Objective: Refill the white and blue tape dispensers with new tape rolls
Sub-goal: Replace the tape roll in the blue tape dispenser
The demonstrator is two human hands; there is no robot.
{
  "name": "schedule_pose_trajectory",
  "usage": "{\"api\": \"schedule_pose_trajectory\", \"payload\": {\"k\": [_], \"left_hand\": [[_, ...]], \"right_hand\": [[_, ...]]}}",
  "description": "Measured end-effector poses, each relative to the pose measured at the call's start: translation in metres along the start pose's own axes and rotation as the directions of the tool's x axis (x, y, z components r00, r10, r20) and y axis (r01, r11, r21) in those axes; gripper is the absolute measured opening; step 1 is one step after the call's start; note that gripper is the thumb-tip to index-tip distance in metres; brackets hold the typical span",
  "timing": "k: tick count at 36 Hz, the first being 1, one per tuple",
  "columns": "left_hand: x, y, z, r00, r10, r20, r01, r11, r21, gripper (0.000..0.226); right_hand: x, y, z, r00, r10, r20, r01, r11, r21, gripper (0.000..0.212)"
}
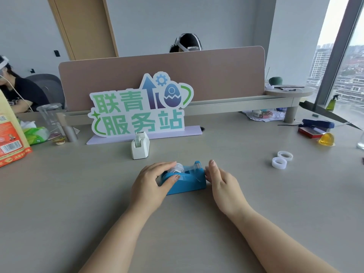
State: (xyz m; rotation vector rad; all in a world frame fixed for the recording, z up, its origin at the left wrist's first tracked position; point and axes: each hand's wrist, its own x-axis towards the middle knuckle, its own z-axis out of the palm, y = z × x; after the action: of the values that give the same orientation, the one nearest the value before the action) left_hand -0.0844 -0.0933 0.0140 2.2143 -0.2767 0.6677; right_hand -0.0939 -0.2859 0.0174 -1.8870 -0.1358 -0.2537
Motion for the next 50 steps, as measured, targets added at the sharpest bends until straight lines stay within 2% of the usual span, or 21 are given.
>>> {"api": "schedule_pose_trajectory", "payload": {"k": [2, 5, 8, 11, 13, 15, 18, 21, 25, 29, 34, 40, 42, 45, 48, 50], "left_hand": [[0.000, -0.001, 0.001, 1.000, -0.005, 0.004, 0.005, 1.000, -0.005, 0.034], [0.000, -0.001, 0.000, 1.000, -0.020, 0.015, 0.020, 1.000, -0.007, 0.034], [0.001, -0.001, 0.001, 1.000, -0.021, 0.019, 0.021, 1.000, -0.010, 0.035], [0.000, -0.001, 0.003, 1.000, -0.021, 0.013, 0.021, 0.999, -0.038, 0.037], [-0.001, 0.000, 0.003, 0.997, -0.078, 0.020, 0.079, 0.991, -0.105, 0.043], [-0.003, -0.002, 0.001, 0.979, -0.178, 0.098, 0.191, 0.972, -0.140, 0.057], [-0.006, -0.006, -0.003, 0.903, -0.309, 0.297, 0.372, 0.910, -0.182, 0.072], [-0.008, -0.009, -0.006, 0.889, -0.330, 0.319, 0.376, 0.921, -0.096, 0.072], [-0.017, -0.004, -0.011, 0.907, -0.352, 0.230, 0.367, 0.930, -0.023, 0.061], [-0.031, 0.002, -0.021, 0.920, -0.381, 0.088, 0.378, 0.924, 0.053, 0.048], [-0.047, -0.004, -0.044, 0.880, -0.466, -0.093, 0.475, 0.872, 0.122, 0.047], [-0.059, -0.021, -0.077, 0.797, -0.534, -0.282, 0.580, 0.806, 0.115, 0.050], [-0.061, -0.029, -0.085, 0.791, -0.537, -0.293, 0.586, 0.803, 0.108, 0.053], [-0.064, -0.044, -0.097, 0.821, -0.531, -0.211, 0.554, 0.831, 0.061, 0.056], [-0.066, -0.058, -0.107, 0.857, -0.507, -0.089, 0.512, 0.859, 0.031, 0.041], [-0.064, -0.066, -0.108, 0.866, -0.494, -0.073, 0.497, 0.868, 0.022, 0.037]], "right_hand": [[0.001, 0.000, 0.004, 0.999, 0.016, -0.029, -0.013, 0.996, 0.088, 0.077], [0.000, 0.000, 0.006, 1.000, 0.000, -0.016, 0.001, 0.996, 0.094, 0.064], [0.001, 0.000, 0.003, 1.000, -0.023, 0.020, 0.023, 1.000, -0.003, 0.065], [0.000, 0.000, 0.002, 0.999, -0.041, -0.006, 0.040, 0.993, -0.114, 0.059], [0.001, 0.002, 0.003, 1.000, -0.014, -0.013, 0.012, 0.992, -0.127, 0.057], [0.005, 0.006, 0.005, 0.998, 0.051, -0.029, -0.052, 0.998, -0.034, 0.055], [0.010, 0.006, 0.003, 0.981, 0.185, -0.054, -0.165, 0.951, 0.263, 0.048], [0.010, 0.003, 0.000, 0.978, 0.203, -0.054, -0.177, 0.934, 0.311, 0.050], [0.006, 0.000, 0.000, 0.984, 0.173, -0.041, -0.158, 0.957, 0.241, 0.046], [0.001, -0.002, -0.001, 0.996, 0.085, -0.009, -0.085, 0.996, 0.006, 0.037], [-0.011, -0.013, 0.023, 0.979, -0.033, 0.203, 0.068, 0.983, -0.171, 0.034], [-0.023, -0.033, 0.072, 0.857, -0.120, 0.501, 0.347, 0.853, -0.390, 0.042], [-0.023, -0.041, 0.088, 0.831, -0.140, 0.539, 0.396, 0.829, -0.396, 0.044], [-0.019, -0.049, 0.115, 0.806, -0.141, 0.574, 0.408, 0.835, -0.369, 0.040], [-0.011, -0.053, 0.135, 0.812, -0.128, 0.569, 0.384, 0.852, -0.356, 0.037], [-0.003, -0.054, 0.144, 0.810, -0.133, 0.571, 0.395, 0.844, -0.363, 0.040]]}}
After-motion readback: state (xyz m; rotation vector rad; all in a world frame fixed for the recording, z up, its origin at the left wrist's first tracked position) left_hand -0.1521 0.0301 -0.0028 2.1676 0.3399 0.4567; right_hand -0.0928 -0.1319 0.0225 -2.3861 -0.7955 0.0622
